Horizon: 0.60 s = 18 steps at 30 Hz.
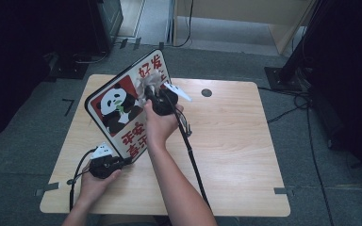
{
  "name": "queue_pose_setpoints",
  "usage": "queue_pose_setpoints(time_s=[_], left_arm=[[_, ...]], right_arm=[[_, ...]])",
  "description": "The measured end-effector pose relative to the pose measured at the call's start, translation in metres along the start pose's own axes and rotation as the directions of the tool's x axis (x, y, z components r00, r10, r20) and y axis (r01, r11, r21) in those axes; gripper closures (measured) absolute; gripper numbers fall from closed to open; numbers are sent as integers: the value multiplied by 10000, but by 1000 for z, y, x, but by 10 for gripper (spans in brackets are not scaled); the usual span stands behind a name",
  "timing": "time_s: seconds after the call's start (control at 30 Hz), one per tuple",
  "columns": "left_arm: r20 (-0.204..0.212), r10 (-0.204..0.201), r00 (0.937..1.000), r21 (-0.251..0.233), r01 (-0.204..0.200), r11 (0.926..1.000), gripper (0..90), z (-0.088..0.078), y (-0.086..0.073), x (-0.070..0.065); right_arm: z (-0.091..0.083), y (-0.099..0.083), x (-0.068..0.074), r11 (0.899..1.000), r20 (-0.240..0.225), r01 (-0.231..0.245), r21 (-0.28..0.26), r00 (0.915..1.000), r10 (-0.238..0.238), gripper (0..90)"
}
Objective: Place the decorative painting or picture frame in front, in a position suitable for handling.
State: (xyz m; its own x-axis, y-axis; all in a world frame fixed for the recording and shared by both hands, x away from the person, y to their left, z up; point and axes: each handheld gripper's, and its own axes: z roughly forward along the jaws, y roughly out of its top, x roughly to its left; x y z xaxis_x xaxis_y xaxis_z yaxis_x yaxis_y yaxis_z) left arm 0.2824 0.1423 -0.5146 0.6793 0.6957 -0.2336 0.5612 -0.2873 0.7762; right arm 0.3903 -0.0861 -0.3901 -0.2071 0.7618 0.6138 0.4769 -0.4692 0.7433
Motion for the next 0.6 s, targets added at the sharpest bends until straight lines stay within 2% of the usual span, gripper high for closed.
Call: queue_pose_setpoints(time_s=[0.1,0.17,0.23,0.3,0.4,0.5,0.53,0.6], left_arm=[[-24,31,10000,14,-31,10000,788,0,0,0],[-38,65,10000,19,-65,10000,787,0,0,-1],[-25,48,10000,20,-48,10000,787,0,0,0],[-25,43,10000,28,-43,10000,787,0,0,0],[-43,68,10000,38,-67,10000,786,0,0,-1],[-65,103,9999,26,-103,9999,787,0,0,-1],[-47,83,10000,31,-83,10000,787,0,0,0],[-25,18,10000,2,-18,10000,787,0,0,0]], right_arm=[[0,-21,-23,9974,342,-695,188,9970,688,815],[-1,-29,-29,9936,409,-1108,233,9931,1098,816],[-2,-30,-22,9974,512,-694,191,9963,684,816],[-4,-25,-9,9997,396,-238,99,9989,234,816],[-7,-10,16,9998,-155,94,-164,9998,-97,814],[-11,0,35,9966,-686,648,-509,9953,-682,815],[-11,0,36,9955,-708,765,-551,9943,-804,816],[-10,-5,30,9954,-810,777,-565,9933,-821,819]])
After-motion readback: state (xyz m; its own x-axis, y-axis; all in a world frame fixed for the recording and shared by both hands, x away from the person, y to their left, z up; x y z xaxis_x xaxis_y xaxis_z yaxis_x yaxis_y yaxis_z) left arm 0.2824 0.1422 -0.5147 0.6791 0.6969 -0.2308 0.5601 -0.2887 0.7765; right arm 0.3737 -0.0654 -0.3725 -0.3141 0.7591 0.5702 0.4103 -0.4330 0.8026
